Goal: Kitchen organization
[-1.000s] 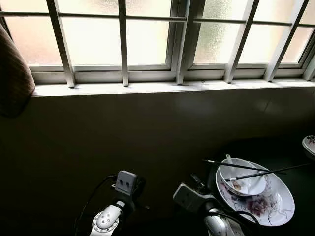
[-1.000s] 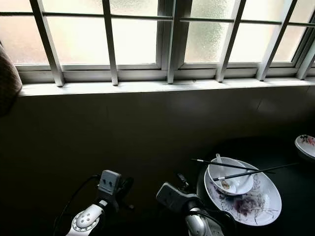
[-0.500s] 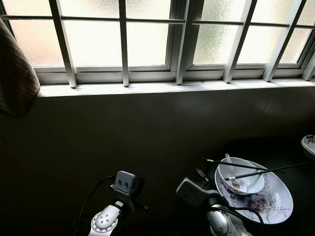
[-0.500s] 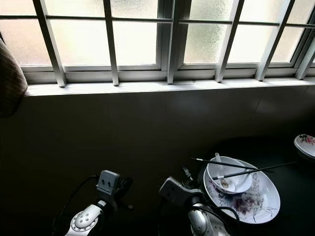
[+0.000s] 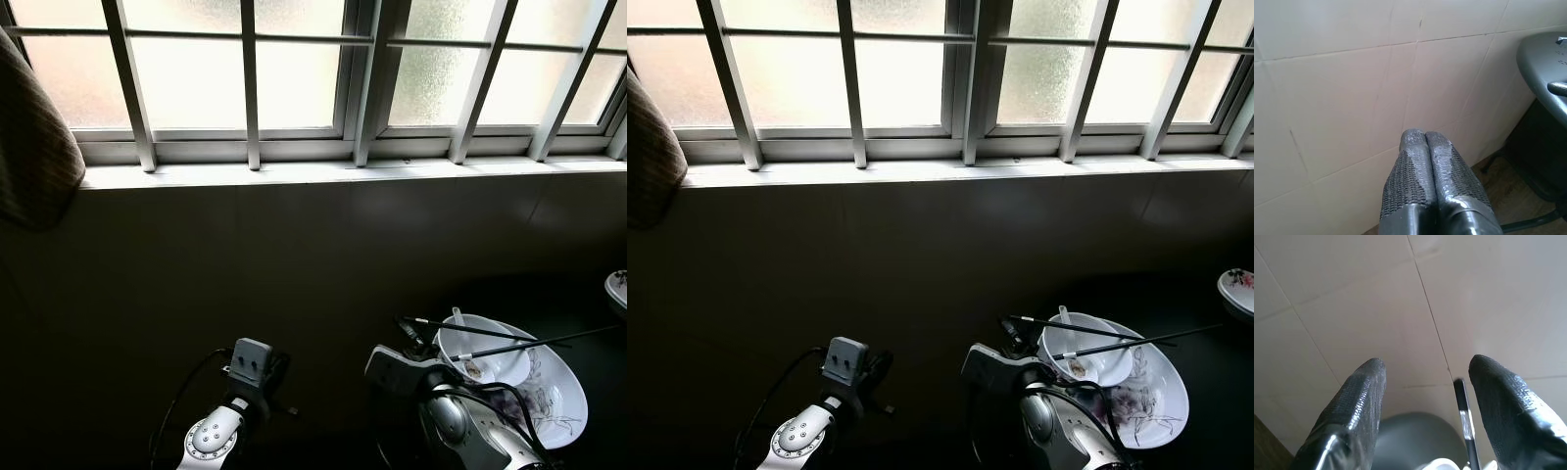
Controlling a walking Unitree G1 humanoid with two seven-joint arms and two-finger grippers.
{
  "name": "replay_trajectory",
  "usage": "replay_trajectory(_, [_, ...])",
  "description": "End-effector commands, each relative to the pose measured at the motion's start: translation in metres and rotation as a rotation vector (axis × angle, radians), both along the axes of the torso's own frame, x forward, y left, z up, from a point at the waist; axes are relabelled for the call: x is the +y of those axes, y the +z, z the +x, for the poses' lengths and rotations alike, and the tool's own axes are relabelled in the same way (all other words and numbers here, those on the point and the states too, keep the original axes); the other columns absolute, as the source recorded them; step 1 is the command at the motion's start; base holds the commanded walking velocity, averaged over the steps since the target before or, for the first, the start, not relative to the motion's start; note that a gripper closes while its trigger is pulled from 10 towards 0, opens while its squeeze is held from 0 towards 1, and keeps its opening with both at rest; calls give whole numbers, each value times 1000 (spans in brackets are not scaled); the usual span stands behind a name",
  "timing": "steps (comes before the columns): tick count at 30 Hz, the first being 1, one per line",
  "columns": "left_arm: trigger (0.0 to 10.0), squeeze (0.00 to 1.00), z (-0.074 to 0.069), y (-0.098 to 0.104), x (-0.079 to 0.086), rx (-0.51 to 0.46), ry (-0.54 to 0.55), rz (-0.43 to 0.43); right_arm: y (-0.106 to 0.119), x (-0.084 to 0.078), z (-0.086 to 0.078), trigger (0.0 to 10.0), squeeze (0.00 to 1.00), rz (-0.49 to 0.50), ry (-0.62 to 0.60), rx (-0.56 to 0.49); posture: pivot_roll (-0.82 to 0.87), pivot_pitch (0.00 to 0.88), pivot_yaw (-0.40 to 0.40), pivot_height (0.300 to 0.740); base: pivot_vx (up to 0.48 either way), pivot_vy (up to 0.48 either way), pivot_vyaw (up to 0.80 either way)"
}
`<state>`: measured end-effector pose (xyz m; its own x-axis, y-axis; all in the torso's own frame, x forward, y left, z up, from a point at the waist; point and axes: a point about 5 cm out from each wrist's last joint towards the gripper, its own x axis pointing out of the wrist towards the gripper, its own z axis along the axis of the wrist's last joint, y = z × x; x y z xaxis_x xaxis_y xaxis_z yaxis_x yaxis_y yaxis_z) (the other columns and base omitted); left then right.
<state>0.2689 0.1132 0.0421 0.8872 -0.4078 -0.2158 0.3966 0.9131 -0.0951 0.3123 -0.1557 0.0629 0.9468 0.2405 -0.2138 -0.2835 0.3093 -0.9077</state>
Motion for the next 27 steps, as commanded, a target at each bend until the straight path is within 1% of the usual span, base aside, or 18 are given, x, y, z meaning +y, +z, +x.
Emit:
replay_trajectory(1, [10000, 0, 2, 0, -2, 2, 2, -16, 1, -6, 7, 10000, 0, -20, -7, 3, 7, 0, -60, 740, 0, 0, 0])
replay_trajectory(6, [10000, 0, 3, 0, -2, 1, 3, -17, 3, -9, 20, 10000, 0, -49, -23, -9, 19, 0, -60, 740, 0, 0, 0])
replay_trajectory(13, [10000, 0, 3, 1, -1, 0, 4, -18, 3, -9, 28, 10000, 0, -79, -27, -18, 29, 0, -61, 740, 0, 0, 0])
replay_trajectory(18, [10000, 0, 4, 1, -1, 2, 3, -20, 5, -15, 35, 10000, 0, -111, -53, -21, 33, 0, -59, 740, 0, 0, 0])
replay_trajectory(20, [10000, 0, 4, 1, -2, 2, 2, -22, 9, -18, 38, 10000, 0, -147, -62, -42, 37, 0, -61, 740, 0, 0, 0])
replay_trajectory(27, [10000, 0, 4, 1, -2, 3, 1, -24, 11, -23, 42, 10000, 0, -163, -83, -45, 42, 0, -62, 740, 0, 0, 0])
